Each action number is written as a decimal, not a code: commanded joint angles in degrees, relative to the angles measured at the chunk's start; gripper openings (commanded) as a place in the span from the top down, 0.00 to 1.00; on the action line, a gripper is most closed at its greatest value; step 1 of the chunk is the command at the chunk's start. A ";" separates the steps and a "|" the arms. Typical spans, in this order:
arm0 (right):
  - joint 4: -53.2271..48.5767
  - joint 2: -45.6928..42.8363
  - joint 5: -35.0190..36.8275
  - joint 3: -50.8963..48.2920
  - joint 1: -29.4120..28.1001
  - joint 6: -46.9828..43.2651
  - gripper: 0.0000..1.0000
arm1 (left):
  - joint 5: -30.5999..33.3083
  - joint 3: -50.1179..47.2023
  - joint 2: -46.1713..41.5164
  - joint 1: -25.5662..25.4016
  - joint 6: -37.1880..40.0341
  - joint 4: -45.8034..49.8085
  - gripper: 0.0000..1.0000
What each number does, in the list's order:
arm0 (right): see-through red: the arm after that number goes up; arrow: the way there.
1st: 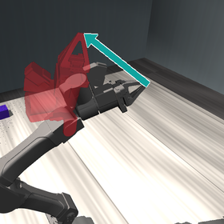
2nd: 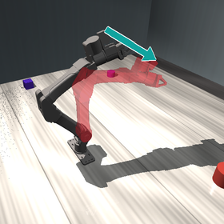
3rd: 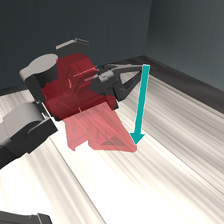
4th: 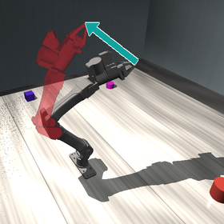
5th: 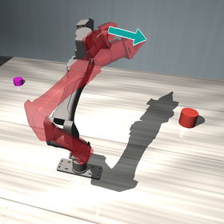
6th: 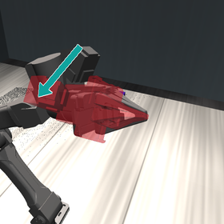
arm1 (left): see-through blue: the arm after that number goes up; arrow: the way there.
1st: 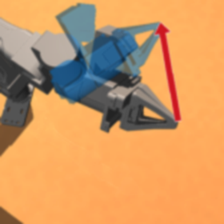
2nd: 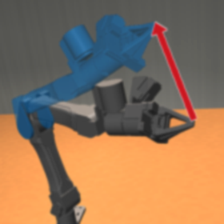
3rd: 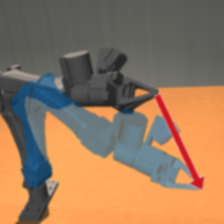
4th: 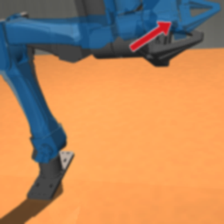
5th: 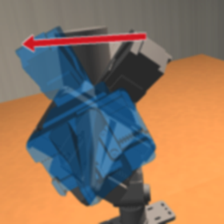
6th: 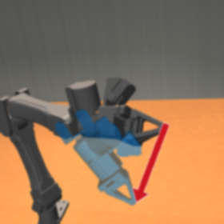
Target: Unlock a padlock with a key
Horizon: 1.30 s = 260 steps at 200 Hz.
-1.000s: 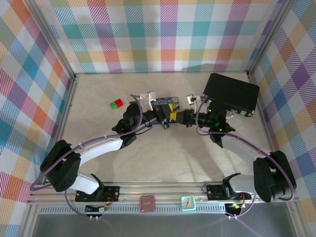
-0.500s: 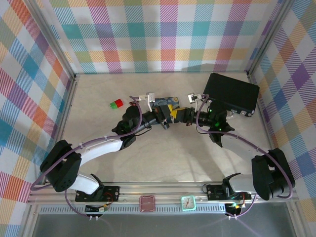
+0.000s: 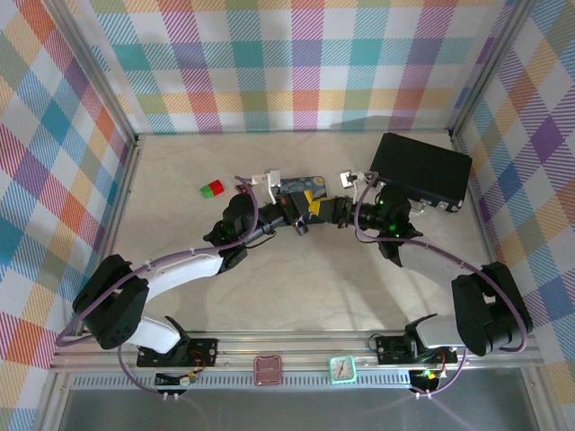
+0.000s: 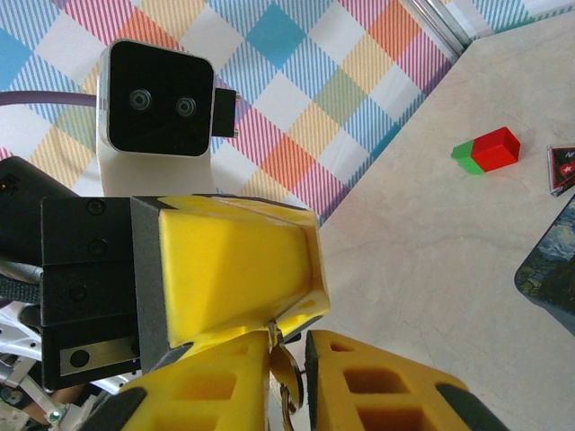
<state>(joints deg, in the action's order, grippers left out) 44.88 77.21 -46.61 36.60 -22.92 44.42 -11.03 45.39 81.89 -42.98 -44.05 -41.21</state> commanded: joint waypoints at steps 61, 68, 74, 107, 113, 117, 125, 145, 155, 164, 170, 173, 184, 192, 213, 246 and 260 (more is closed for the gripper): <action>5.49 1.59 -1.46 -0.91 0.07 2.68 0.86 | 0.04 -0.87 -0.91 -0.06 -1.74 -6.64 1.00; 5.86 1.78 -1.55 -0.77 0.00 2.92 0.87 | -0.02 -0.91 -0.86 -0.07 -1.84 -6.77 1.00; 6.33 2.02 -1.53 -0.80 0.06 3.11 0.88 | -0.05 -0.93 -0.79 -0.15 -2.00 -6.85 1.00; 7.63 2.77 -1.28 -0.66 0.08 3.93 0.96 | -0.48 -1.33 -0.16 -0.10 -3.05 -8.17 1.00; 7.52 2.77 -1.23 -0.73 0.07 3.75 0.99 | -0.49 -1.37 -0.14 -0.10 -3.17 -8.18 1.00; 7.33 2.73 -1.20 -0.73 0.08 3.61 1.00 | -0.49 -1.46 -0.26 -0.10 -3.16 -8.18 0.96; 6.53 2.61 -1.13 -0.68 0.09 3.17 1.00 | -0.12 -1.68 -0.59 -0.10 -3.06 -7.81 0.82; 2.23 1.45 -0.48 -0.57 0.28 0.63 1.00 | 2.29 -2.36 -2.88 0.41 -1.96 -4.34 0.32; -1.09 0.53 0.21 -0.64 0.50 -1.14 1.00 | 3.59 -2.65 -4.58 1.08 -1.23 -1.40 0.19; -4.63 -0.60 0.77 -0.56 0.80 -3.14 1.00 | 4.65 -2.85 -6.15 1.89 -0.36 1.29 0.12; -7.47 -1.37 1.44 -0.44 0.98 -4.66 1.00 | 5.06 -2.89 -7.10 2.33 0.25 3.63 0.11; -9.18 -1.81 1.75 -0.47 1.03 -5.51 1.00 | 5.27 -2.90 -7.41 2.56 0.64 4.86 0.11; -15.07 -3.19 3.28 -0.26 1.40 -8.43 1.00 | 6.24 -2.99 -8.67 3.20 1.80 9.60 0.11; -20.11 -4.09 5.18 0.08 1.67 -10.63 1.00 | 7.04 -3.31 -9.15 3.55 2.37 12.63 0.11; -31.76 -5.59 10.90 0.50 2.71 -14.64 1.00 | 8.16 -4.49 -8.42 3.80 3.29 18.58 0.12; -44.77 -6.01 18.77 0.77 4.11 -19.55 1.00 | 8.83 -4.23 -1.42 2.91 1.57 24.86 0.18; -48.55 -6.17 22.50 0.99 4.16 -21.01 1.00 | 12.47 -2.88 1.79 1.24 1.85 27.32 0.19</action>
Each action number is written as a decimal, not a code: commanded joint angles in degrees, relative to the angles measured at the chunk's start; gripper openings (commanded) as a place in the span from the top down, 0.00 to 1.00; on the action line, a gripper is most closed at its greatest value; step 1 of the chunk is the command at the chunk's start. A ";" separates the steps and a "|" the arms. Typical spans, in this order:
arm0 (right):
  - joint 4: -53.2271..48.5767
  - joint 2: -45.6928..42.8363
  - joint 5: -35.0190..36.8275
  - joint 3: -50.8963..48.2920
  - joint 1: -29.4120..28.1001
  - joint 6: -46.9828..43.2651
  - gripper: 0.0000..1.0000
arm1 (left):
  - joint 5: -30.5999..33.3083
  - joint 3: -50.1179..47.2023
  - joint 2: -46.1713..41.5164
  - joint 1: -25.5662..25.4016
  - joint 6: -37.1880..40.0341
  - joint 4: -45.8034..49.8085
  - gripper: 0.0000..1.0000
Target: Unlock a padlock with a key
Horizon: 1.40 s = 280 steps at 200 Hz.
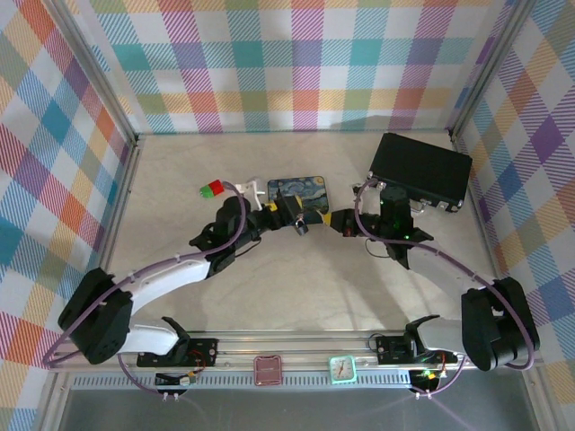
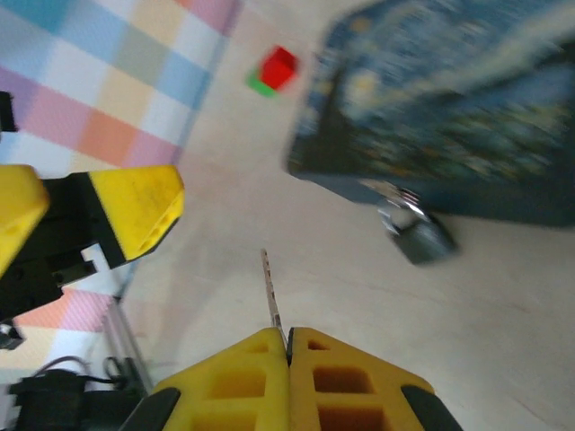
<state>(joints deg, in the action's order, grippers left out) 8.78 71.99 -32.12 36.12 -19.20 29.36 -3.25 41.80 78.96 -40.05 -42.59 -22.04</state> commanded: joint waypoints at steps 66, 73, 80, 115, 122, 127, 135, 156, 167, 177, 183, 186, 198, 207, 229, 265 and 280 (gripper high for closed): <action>-14.29 -4.15 12.52 0.48 0.55 -7.65 1.00 | 16.92 10.28 23.56 -6.94 2.08 5.35 0.30; -14.24 -4.68 12.53 0.38 0.61 -7.71 1.00 | 18.10 11.23 25.18 -7.06 2.23 4.84 0.30; -14.15 -5.13 12.53 0.37 0.57 -7.83 1.00 | 19.15 12.19 26.59 -7.06 2.03 4.50 0.30; -13.69 -6.75 12.09 -0.43 0.66 -7.84 1.00 | 23.56 13.92 31.37 -7.38 1.59 1.01 0.35; -13.46 -6.86 12.04 -0.57 0.68 -7.66 1.00 | 24.09 14.00 32.13 -7.34 1.21 0.38 0.36; -13.23 -6.78 11.91 -0.69 0.66 -7.66 1.00 | 24.16 14.11 32.59 -7.34 1.07 -0.21 0.38; -12.94 -6.55 11.74 -0.75 0.68 -7.59 1.00 | 23.76 14.27 33.42 -7.34 0.95 -1.10 0.40; -12.44 -5.78 11.94 -1.03 0.82 -7.35 1.00 | 23.00 14.86 35.34 -7.34 0.23 -2.81 0.48; -12.20 -5.38 11.88 -1.05 1.00 -7.14 1.00 | 22.93 15.23 36.27 -7.32 -0.14 -2.96 0.52; -12.13 -5.07 11.54 -0.89 1.32 -7.00 1.00 | 22.93 15.44 37.14 -7.37 -0.74 -2.93 0.55; -12.20 -4.81 11.19 -0.81 1.51 -6.87 1.00 | 23.00 15.42 37.51 -7.37 -1.21 -3.11 0.56; -12.29 -4.71 11.09 -0.75 1.60 -6.99 1.00 | 23.02 15.44 37.80 -7.34 -1.42 -3.16 0.57; -12.86 -4.43 10.59 -0.25 2.01 -7.25 1.00 | 23.02 15.42 38.50 -7.36 -2.35 -3.40 0.60; -13.20 -4.54 10.41 -0.08 2.22 -7.44 1.00 | 22.89 15.35 38.88 -7.30 -2.86 -3.92 0.63; -12.83 -4.84 10.67 -0.54 2.74 -7.22 1.00 | 21.81 15.16 38.80 -7.09 -2.89 -5.29 0.72; -12.55 -3.27 9.59 -1.20 3.76 -7.43 1.00 | 17.08 13.20 36.35 -5.61 -3.09 -8.13 0.87; -11.90 -2.37 8.57 -1.58 4.23 -7.66 1.00 | 13.57 12.53 34.88 -4.72 -3.89 -8.60 0.94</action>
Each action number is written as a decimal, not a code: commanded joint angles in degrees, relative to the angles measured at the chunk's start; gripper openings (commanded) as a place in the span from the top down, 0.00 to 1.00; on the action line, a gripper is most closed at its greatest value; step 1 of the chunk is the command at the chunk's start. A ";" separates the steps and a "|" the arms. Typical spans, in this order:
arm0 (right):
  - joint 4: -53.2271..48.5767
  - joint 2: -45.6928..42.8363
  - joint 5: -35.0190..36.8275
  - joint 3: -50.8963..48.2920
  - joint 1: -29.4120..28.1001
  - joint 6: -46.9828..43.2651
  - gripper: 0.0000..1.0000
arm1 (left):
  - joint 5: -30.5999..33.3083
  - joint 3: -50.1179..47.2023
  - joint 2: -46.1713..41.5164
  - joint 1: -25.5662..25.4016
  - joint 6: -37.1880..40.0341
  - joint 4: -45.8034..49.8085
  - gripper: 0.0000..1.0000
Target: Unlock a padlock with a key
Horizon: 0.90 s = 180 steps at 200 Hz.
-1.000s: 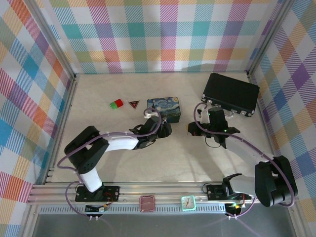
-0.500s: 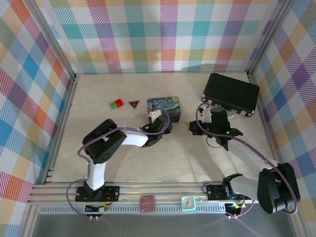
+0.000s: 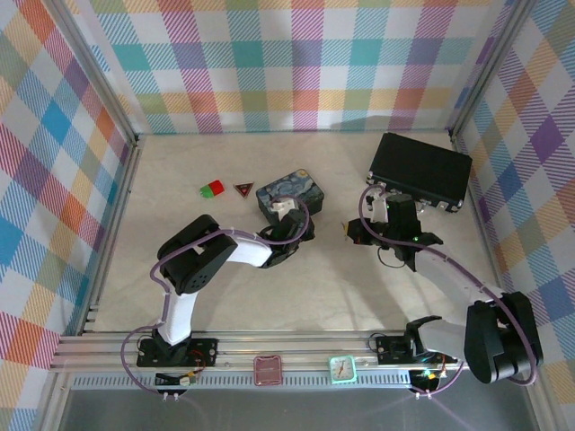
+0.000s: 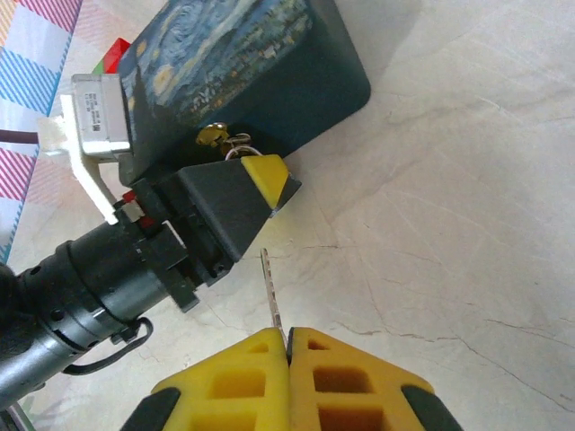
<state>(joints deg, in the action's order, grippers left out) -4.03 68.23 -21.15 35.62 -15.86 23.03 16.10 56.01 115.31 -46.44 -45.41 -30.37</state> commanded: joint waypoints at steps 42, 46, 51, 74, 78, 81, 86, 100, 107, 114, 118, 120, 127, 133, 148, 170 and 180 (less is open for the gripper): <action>6.67 5.74 -7.08 -3.04 2.22 0.97 1.00 | -13.50 -3.75 -6.70 4.04 -3.38 -0.13 1.00; 7.21 6.19 -7.51 -3.11 2.31 1.32 1.00 | -14.39 -3.87 -7.07 4.28 -3.83 -0.26 1.00; 8.04 6.66 -8.14 -3.32 2.37 1.79 1.00 | -15.43 -4.11 -7.56 4.64 -4.32 -0.65 1.00; 12.73 8.89 -12.40 -4.14 2.59 4.88 1.00 | -20.23 -5.11 -9.32 6.21 -7.74 -3.08 1.00; 13.19 9.35 -13.03 -4.15 2.59 5.27 1.00 | -20.79 -5.39 -9.62 6.42 -8.38 -3.67 1.00; 13.59 9.55 -13.60 -4.13 2.59 5.61 1.00 | -21.07 -5.58 -9.81 6.61 -8.88 -4.17 1.00; 14.21 9.99 -14.13 -4.15 2.59 6.19 1.00 | -21.99 -5.86 -10.11 6.82 -9.59 -4.98 1.00; 17.14 10.94 -15.64 -4.79 2.59 8.54 1.00 | -23.50 -6.18 -11.00 7.19 -10.88 -6.11 1.00; 19.48 11.42 -16.58 -5.48 2.59 10.04 1.00 | -24.01 -6.27 -11.45 7.32 -11.31 -6.13 1.00; 21.80 12.01 -17.79 -5.94 2.59 11.71 1.00 | -24.52 -6.35 -11.85 7.58 -11.66 -6.29 1.00; 23.27 12.46 -18.33 -6.23 2.59 12.68 1.00 | -24.95 -6.39 -12.00 7.64 -11.94 -6.47 1.00; 24.07 12.63 -18.56 -6.45 2.59 13.23 1.00 | -25.19 -6.49 -12.07 7.75 -12.11 -6.63 1.00; 26.99 13.54 -19.40 -7.07 2.59 15.27 1.00 | -26.06 -6.69 -12.19 8.00 -12.80 -7.66 1.00; 29.45 14.50 -20.28 -7.42 2.59 16.88 1.00 | -26.96 -6.84 -12.04 8.23 -13.62 -9.01 1.00; 35.43 17.01 -22.00 -8.18 2.50 20.54 1.00 | -29.16 -7.31 -11.48 8.72 -15.92 -13.29 1.00; 43.95 21.16 -24.06 -8.84 2.40 24.64 1.00 | -32.07 -7.57 -10.25 9.07 -18.53 -19.17 1.00; 46.66 22.85 -24.91 -8.81 2.39 26.13 1.00 | -32.69 -7.75 -9.80 9.32 -19.18 -20.51 1.00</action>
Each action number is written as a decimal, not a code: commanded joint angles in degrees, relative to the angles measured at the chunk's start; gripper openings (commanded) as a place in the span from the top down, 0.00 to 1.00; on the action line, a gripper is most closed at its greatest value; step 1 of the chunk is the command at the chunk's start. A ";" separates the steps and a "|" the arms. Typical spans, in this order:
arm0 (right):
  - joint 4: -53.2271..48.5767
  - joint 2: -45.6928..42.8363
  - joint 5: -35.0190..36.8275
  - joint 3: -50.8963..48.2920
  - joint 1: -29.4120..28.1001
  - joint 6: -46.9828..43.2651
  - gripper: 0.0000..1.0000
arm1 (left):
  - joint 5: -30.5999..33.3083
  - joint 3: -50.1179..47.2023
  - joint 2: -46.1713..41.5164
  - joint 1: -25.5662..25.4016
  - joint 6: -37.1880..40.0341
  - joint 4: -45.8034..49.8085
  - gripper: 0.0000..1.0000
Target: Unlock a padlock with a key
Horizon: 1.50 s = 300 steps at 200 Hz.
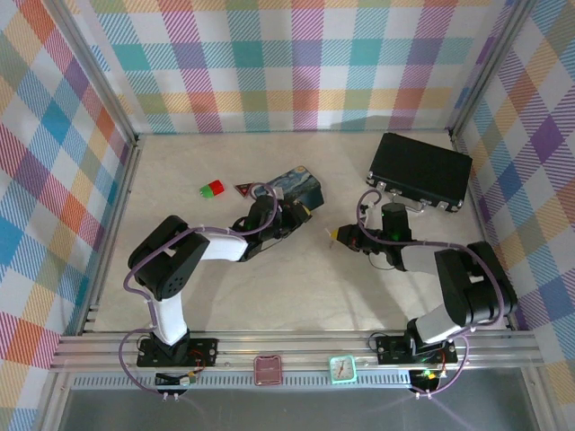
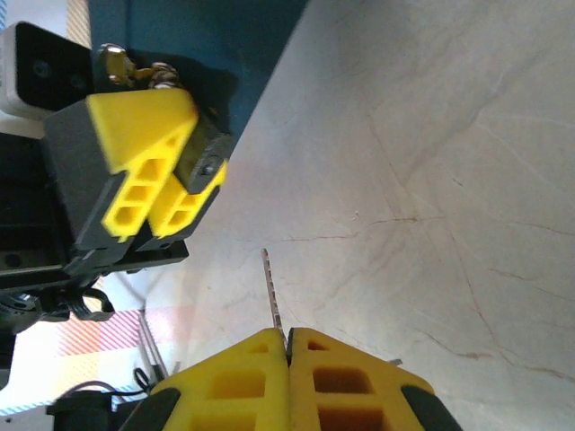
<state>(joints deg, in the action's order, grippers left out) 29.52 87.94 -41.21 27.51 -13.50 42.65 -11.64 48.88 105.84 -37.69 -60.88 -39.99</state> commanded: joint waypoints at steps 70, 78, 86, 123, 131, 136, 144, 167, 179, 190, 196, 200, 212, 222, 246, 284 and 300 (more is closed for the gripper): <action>23.42 7.51 -6.61 0.39 -0.61 12.36 1.00 | -6.91 -1.92 0.99 2.01 -4.16 -13.96 1.00; 23.80 7.51 -6.75 0.67 -0.73 12.77 1.00 | -6.82 -1.90 1.20 2.01 -4.24 -14.14 1.00; 24.08 7.54 -6.69 0.86 -0.99 13.09 1.00 | -6.82 -1.88 1.48 2.01 -4.42 -14.38 1.00; 24.72 8.15 -5.66 0.79 -2.48 13.46 1.00 | -7.08 -1.43 3.17 2.01 -5.91 -17.00 1.00; 25.63 8.56 -5.47 0.71 -2.50 13.72 1.00 | -7.02 -1.54 3.44 2.01 -6.36 -17.77 1.00; 26.38 8.92 -5.41 0.67 -2.50 14.04 1.00 | -6.99 -1.60 3.57 2.01 -6.64 -18.07 1.00; 27.40 9.62 -5.45 0.78 -2.46 14.57 1.00 | -7.10 -1.58 3.75 2.05 -6.90 -18.43 1.00; 29.19 11.42 -5.62 1.39 -2.58 15.67 1.00 | -7.14 -1.39 4.19 2.01 -7.54 -19.48 1.00; 30.03 12.08 -5.46 1.50 -2.58 15.96 1.00 | -7.08 -1.34 4.04 2.05 -7.65 -19.60 1.00; 30.71 12.32 -5.14 1.32 -2.58 16.05 1.00 | -7.08 -1.30 3.90 2.01 -7.54 -19.60 1.00; 31.13 12.33 -4.93 1.21 -2.59 16.21 1.00 | -7.13 -1.25 3.93 2.05 -7.55 -19.60 1.00; 31.33 12.34 -4.87 1.19 -2.59 16.23 1.00 | -7.08 -1.38 3.89 2.01 -7.55 -19.60 1.00; 31.85 12.22 -4.90 1.24 -2.59 16.49 1.00 | -7.18 -1.52 3.96 2.01 -7.45 -19.41 1.00; 32.18 12.06 -4.93 1.30 -2.57 16.76 1.00 | -7.09 -1.88 3.76 2.01 -7.24 -19.26 1.00; 31.82 11.25 -5.19 1.04 -2.59 16.72 1.00 | -6.74 -2.15 3.78 2.01 -7.06 -19.25 1.00; 33.45 12.10 -4.68 0.93 -2.62 17.31 1.00 | -6.99 -2.20 4.03 1.94 -7.30 -19.95 1.00; 34.53 12.54 -4.88 1.28 -2.72 17.81 1.00 | -7.17 -2.22 3.86 1.92 -7.19 -19.85 1.00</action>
<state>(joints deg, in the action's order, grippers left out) 59.75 99.92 -45.69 27.75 -15.84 59.48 -17.98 47.07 109.40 -36.21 -67.77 -55.07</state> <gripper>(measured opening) 0.061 0.146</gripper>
